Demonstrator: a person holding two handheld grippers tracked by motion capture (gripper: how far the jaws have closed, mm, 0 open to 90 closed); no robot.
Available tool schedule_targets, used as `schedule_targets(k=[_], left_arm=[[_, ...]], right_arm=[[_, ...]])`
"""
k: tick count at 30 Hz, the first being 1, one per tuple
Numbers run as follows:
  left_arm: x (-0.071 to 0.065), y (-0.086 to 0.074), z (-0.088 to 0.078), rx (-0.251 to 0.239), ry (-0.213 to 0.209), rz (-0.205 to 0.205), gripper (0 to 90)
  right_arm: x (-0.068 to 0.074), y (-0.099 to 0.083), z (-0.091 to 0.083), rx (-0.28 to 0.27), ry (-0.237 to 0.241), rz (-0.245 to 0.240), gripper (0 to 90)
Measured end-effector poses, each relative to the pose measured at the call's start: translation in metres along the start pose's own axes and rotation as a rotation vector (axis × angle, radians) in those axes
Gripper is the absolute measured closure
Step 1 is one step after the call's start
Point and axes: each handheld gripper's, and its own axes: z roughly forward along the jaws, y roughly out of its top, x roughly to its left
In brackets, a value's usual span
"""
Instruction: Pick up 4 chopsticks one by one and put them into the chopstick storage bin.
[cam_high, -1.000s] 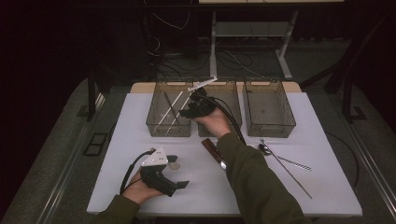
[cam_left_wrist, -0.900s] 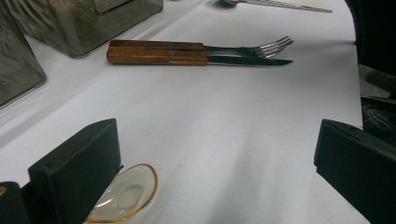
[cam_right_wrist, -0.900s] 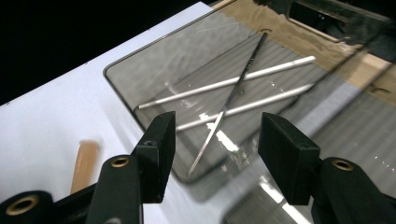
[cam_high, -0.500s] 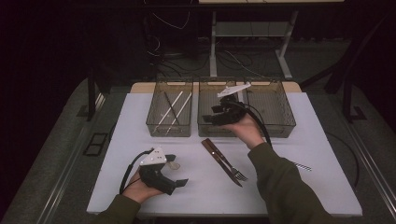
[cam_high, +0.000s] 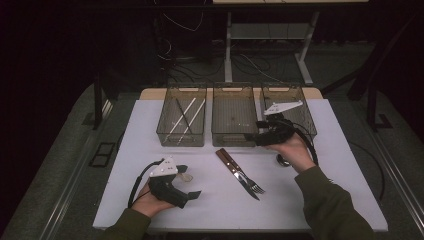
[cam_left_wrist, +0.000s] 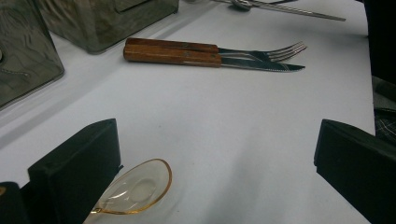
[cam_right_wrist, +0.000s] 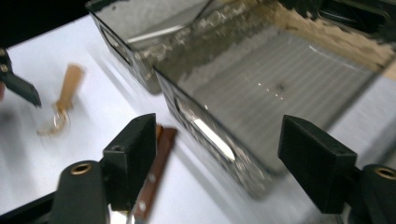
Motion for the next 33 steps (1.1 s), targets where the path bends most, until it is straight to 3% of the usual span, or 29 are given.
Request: schedule_targets(k=[10, 20, 28, 33], left_arm=[[0.0, 0.0, 0.001, -0.001, 0.002, 0.0, 0.0], [0.0, 0.001, 0.0, -0.001, 0.001, 0.0, 0.0], [-0.001, 0.001, 0.001, -0.008, 0.0, -0.001, 0.0], [-0.001, 0.001, 0.0, -0.009, -0.001, 0.001, 0.0]], right_arm=[[-0.011, -0.042, -0.031, 0.041, -0.032, 0.032, 27.3], [-0.018, -0.086, -0.059, 0.107, -0.063, 0.06, 33.5], [-0.024, -0.113, -0.078, 0.154, -0.102, 0.087, 43.2], [-0.022, -0.126, -0.085, 0.195, -0.126, 0.087, 53.9]])
